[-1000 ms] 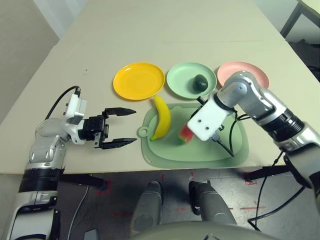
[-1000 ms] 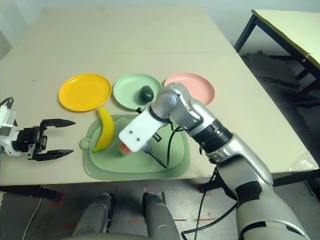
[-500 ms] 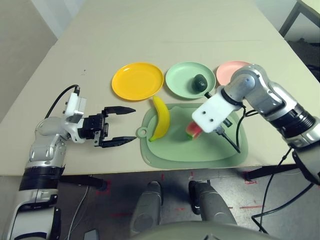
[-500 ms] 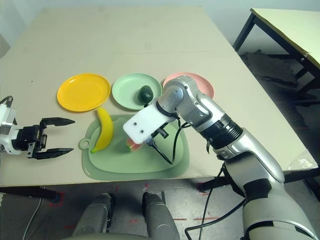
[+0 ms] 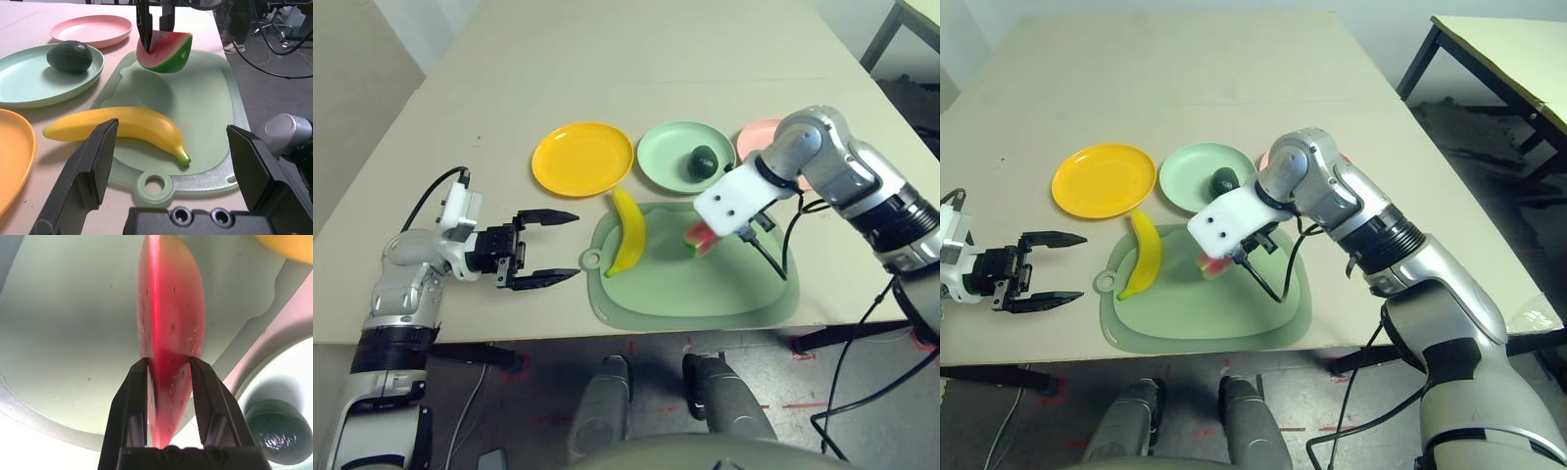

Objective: Place the fruits into color-matched plates.

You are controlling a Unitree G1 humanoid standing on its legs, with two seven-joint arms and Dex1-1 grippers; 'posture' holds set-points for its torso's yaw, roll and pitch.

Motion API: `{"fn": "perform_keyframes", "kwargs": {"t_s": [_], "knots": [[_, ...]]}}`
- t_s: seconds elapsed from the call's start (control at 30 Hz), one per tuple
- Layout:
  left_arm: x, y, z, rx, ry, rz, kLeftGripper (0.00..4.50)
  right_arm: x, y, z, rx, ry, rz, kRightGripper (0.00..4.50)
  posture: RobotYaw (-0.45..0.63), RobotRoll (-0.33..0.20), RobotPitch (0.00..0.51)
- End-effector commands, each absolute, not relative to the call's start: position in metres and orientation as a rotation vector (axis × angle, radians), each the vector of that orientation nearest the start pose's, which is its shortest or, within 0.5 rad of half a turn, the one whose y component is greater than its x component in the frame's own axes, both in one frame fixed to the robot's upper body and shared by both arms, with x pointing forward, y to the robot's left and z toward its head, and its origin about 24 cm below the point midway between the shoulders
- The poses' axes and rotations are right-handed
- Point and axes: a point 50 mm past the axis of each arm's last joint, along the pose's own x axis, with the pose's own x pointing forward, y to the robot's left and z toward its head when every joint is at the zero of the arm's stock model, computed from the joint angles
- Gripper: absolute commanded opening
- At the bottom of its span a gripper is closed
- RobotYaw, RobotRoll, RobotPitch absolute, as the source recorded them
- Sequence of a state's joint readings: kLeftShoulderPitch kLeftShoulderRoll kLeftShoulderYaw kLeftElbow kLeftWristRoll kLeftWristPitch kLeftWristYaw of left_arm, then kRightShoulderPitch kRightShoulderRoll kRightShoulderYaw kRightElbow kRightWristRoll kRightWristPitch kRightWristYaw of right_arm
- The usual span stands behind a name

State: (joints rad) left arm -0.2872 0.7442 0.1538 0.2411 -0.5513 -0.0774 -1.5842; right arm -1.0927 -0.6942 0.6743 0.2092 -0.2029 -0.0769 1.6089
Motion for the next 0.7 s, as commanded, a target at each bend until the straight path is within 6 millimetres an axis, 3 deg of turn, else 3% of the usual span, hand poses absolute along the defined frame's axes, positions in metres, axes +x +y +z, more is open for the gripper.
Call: {"fn": "perform_keyframes", "kwargs": {"t_s": [0.03, 0.7], "knots": [[0.255, 0.262, 0.139, 0.310, -0.066, -1.376, 4.50, 0.322, -0.111, 0.223, -1.611, 0.360, 1.613, 1.22, 0.01, 0.000, 0.180], [0.256, 0.260, 0.137, 0.279, -0.086, -1.376, 4.50, 0.386, -0.169, 0.247, -1.759, 0.529, 1.185, 1.22, 0.00, 0.000, 0.191]]}}
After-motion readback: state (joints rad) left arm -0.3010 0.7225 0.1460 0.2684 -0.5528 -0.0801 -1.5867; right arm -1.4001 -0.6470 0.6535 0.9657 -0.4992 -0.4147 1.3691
